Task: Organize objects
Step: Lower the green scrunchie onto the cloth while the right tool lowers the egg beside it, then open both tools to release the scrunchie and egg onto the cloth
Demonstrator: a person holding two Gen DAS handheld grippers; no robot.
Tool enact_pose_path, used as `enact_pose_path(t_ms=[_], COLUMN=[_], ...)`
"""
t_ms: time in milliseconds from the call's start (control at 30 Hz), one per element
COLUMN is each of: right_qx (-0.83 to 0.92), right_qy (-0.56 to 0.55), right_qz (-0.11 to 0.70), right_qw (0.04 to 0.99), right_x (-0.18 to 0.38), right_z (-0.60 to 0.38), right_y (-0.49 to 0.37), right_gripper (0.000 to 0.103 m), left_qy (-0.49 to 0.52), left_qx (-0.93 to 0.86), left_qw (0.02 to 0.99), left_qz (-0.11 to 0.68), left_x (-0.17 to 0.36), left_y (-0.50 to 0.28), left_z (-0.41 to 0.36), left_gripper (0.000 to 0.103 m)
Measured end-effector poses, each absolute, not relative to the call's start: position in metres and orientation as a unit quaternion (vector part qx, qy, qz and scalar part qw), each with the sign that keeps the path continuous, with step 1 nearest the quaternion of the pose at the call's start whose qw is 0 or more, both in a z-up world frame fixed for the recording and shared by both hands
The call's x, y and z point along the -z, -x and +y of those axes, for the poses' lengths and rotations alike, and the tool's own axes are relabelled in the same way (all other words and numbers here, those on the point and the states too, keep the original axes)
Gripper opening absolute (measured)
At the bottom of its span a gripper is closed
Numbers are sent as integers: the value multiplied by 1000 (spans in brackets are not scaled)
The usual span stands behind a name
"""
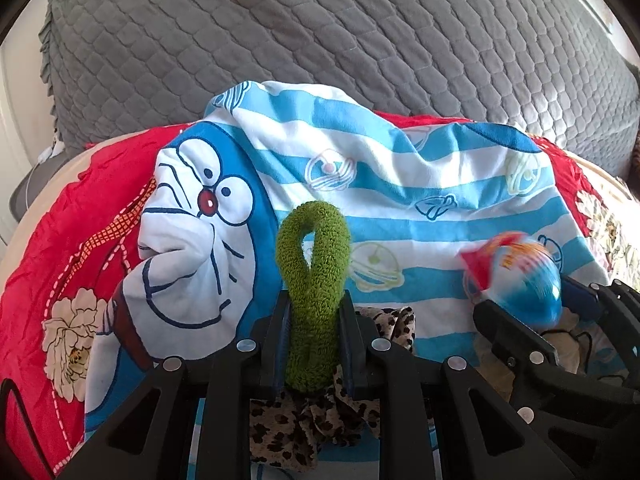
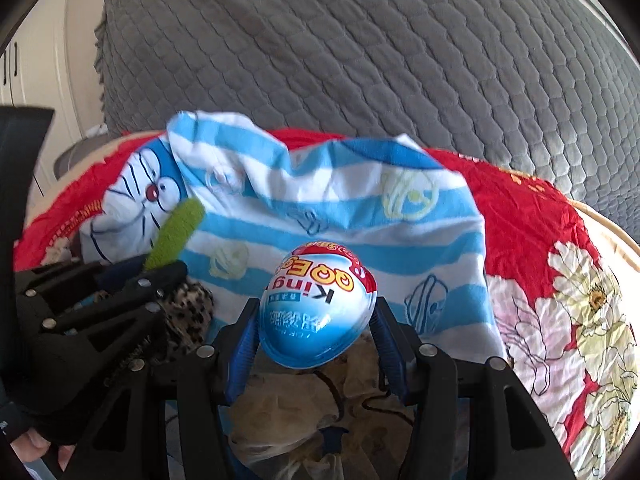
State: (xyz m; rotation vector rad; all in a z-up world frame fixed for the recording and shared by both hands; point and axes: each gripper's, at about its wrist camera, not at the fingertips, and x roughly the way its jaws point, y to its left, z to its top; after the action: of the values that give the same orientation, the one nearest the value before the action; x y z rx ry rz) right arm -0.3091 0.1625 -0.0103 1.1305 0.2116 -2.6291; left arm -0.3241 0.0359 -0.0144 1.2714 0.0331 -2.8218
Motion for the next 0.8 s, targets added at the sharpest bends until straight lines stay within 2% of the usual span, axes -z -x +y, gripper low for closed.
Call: enact_pose_path(t_ms=[800], right_qx=[904], right_qy=[-398], right_qz=[76], right_qw=[134], right_x=[9], right_z=[165], right_y=[305], right_gripper=[54], left_qy=[-425], left_qx=[905], left_qw=[20], left_qz=[7], left_x=[15], left_y=[326], left_z=[31], left_gripper=[32])
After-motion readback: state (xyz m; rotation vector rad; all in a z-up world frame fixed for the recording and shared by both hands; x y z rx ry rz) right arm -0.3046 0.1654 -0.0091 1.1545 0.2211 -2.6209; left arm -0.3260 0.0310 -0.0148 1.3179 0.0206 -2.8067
